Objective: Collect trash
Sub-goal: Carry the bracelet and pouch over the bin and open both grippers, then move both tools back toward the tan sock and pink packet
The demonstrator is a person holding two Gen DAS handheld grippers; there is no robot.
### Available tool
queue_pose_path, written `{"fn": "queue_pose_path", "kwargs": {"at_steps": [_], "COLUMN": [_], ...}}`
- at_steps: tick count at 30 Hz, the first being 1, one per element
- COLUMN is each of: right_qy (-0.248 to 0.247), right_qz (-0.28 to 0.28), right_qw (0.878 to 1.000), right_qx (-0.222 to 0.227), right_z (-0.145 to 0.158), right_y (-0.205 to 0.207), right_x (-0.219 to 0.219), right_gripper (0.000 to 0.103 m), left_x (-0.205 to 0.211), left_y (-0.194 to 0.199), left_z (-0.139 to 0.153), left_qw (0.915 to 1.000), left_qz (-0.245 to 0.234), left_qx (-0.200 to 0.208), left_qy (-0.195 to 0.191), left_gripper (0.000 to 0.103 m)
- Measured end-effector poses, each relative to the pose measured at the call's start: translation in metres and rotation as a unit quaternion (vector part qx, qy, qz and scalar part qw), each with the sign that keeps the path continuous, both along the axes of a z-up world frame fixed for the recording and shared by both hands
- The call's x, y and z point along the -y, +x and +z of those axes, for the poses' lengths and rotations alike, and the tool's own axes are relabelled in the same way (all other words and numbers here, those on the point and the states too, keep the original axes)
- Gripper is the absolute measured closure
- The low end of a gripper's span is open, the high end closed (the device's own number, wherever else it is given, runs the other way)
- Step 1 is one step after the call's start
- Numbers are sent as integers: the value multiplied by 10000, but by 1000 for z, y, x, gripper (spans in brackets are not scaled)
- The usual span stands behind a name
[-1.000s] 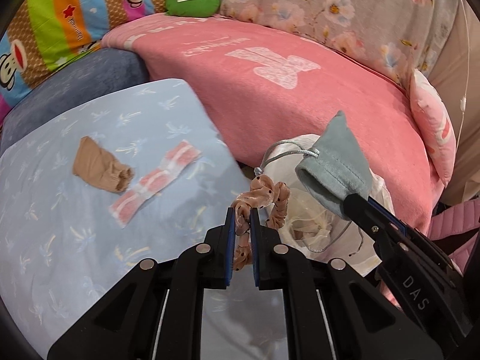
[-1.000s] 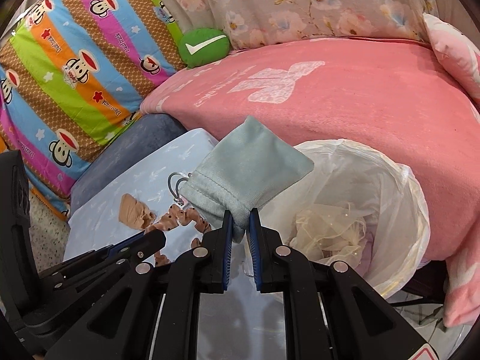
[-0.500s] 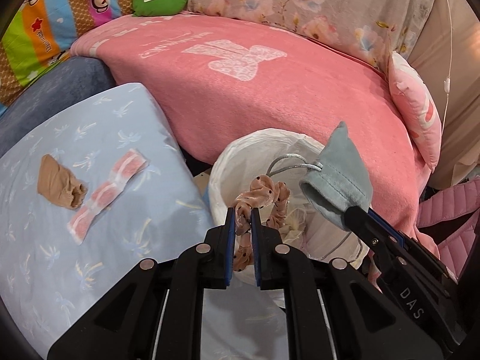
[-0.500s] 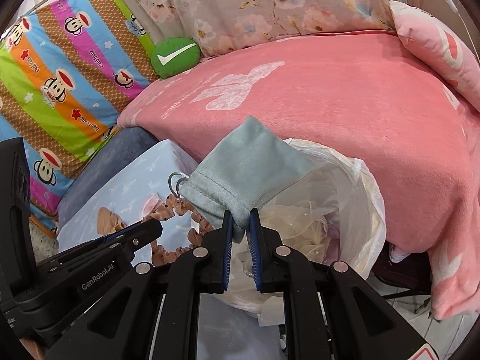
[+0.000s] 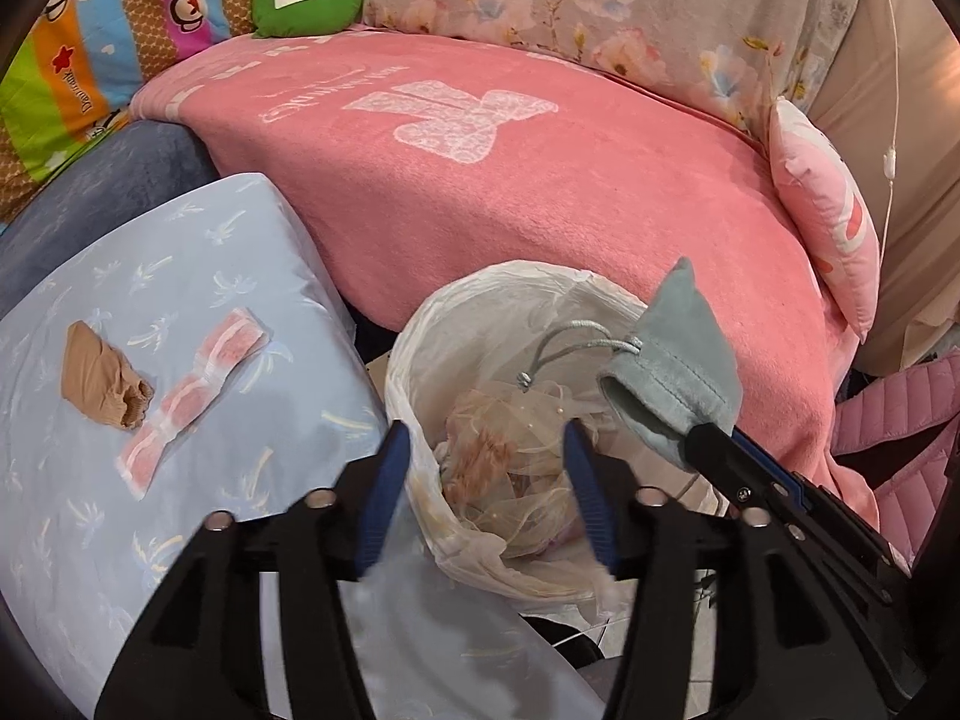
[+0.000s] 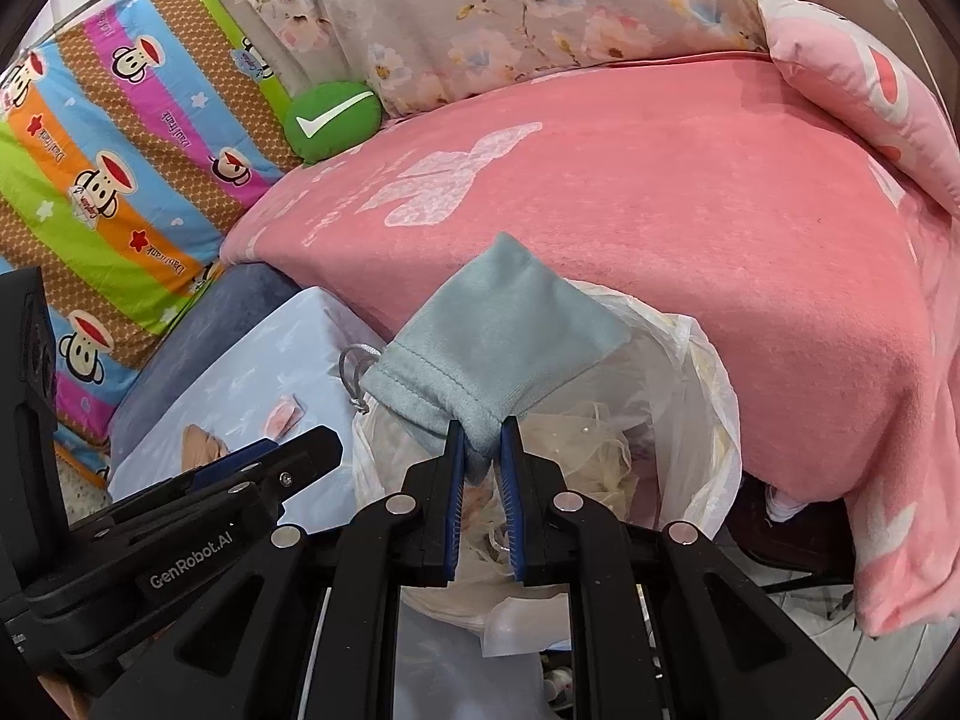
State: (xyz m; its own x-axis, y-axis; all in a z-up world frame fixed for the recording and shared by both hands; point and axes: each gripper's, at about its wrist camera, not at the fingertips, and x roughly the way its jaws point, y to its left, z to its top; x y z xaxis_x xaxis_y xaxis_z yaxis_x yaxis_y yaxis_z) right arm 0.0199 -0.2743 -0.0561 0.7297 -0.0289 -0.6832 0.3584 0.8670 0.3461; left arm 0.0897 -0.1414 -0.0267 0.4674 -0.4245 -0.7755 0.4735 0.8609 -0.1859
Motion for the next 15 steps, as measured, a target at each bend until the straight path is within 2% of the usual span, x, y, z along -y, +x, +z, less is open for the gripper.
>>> {"fn": "queue_pose_path", "kwargs": {"at_steps": [7,15], "right_qy": [-11,-52], "right_qz": [32,210], "right_qw": [10000,9998], "right_qx": [10,-33], "right_z": [-1,1], "right_y": [2,7], "right_x": [-7,-18], "right_gripper": [80,75], "left_x": [-10,-27], "left_y": [4,8], "left_z": [-1,-5], "left_qw": [9998,9991], "left_qz": [169,400], "left_qx": [-39,-105], "left_qy": [-8,-14], "left_gripper": [47,47]}}
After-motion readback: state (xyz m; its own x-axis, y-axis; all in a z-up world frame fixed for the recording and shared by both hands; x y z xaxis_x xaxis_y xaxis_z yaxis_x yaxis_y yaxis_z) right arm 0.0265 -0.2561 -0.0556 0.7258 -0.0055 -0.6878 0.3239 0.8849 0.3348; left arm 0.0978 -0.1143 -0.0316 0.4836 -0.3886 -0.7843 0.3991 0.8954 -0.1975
